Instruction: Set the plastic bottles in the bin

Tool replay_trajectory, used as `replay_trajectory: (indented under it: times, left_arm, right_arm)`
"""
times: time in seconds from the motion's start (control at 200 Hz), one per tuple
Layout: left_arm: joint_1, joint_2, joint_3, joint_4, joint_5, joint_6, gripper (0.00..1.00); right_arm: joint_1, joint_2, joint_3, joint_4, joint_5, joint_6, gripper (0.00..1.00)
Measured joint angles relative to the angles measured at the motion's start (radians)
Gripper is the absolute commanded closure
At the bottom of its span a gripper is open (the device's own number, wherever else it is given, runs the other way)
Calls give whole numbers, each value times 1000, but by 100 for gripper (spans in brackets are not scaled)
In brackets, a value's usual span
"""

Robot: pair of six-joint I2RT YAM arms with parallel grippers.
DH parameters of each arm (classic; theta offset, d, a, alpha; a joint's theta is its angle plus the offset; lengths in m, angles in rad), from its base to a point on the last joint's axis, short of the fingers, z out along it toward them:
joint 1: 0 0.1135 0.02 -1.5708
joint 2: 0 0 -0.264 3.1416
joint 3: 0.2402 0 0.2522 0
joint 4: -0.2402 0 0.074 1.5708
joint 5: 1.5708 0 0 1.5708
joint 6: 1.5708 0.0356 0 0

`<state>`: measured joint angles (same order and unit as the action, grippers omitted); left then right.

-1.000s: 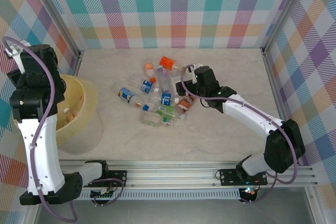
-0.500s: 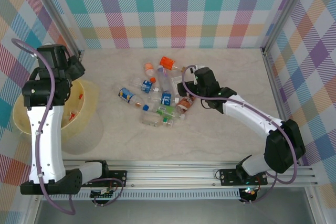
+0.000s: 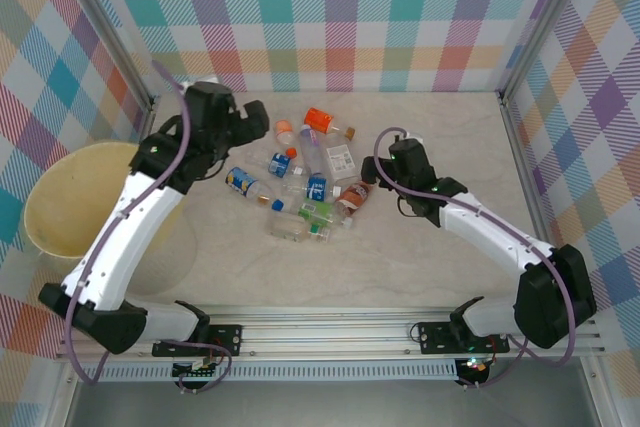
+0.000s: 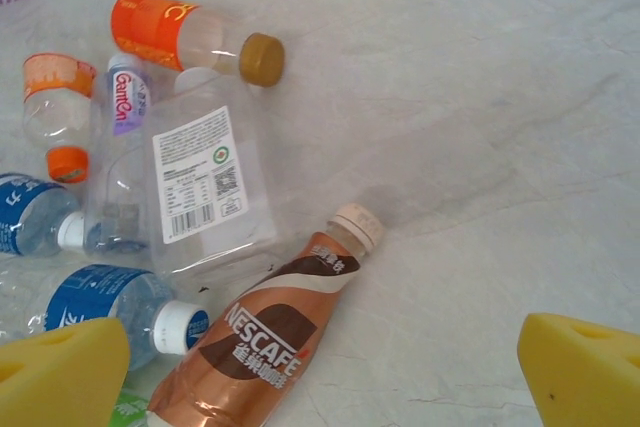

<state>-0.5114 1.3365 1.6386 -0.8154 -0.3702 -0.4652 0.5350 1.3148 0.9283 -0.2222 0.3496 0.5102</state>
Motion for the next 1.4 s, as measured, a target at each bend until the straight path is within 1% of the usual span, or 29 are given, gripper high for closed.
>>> replay_trajectory:
  times: [0.075,0.14,0.24,0.41,0.535,0.645,0.8,0.96,1.075,1.17,1.335,1.405]
  left_arm:
    - [-59,35,-3,33,-39,-26,0]
    - [-103,64,-14,67,-52,-52,0]
    - [-143,137,-5,95,-54,-90,0]
    - [-164,293,-2,128,-48,-164,0]
    - [-165,355,-44,165,-49,-211,0]
    - [-164,410,-46,177,-50,-253,0]
    - [-146,500,-47,193,-35,-310,0]
    - [-111,521,-87,175,-94,-388,0]
    - [-56,521,-128,156,-134,-443,0]
    - [-1,515,-196,157,-156,-467,0]
    - [92,482,-320,198,-121,-465,1]
    - [124,468,-354,223,-108,-458,4]
  right_arm:
    - [-7,-34,-37,9,3,21,0]
    - [-13,-68,-70,19,3,32,0]
    - [-19,-116,-108,27,0,32,0]
    - [-19,-193,-162,64,-43,20,0]
    - [-19,-253,-189,82,-92,-8,0]
    - [-19,-291,-200,99,-130,-42,0]
    - [-19,-334,-215,106,-159,-87,0]
    - [-19,-361,-219,99,-161,-126,0]
    - [-19,-366,-222,89,-161,-148,0]
    - [-19,-366,-222,82,-161,-161,0]
    - [-19,-356,-222,82,-161,-179,0]
    - [-19,-346,-222,82,-161,-183,0]
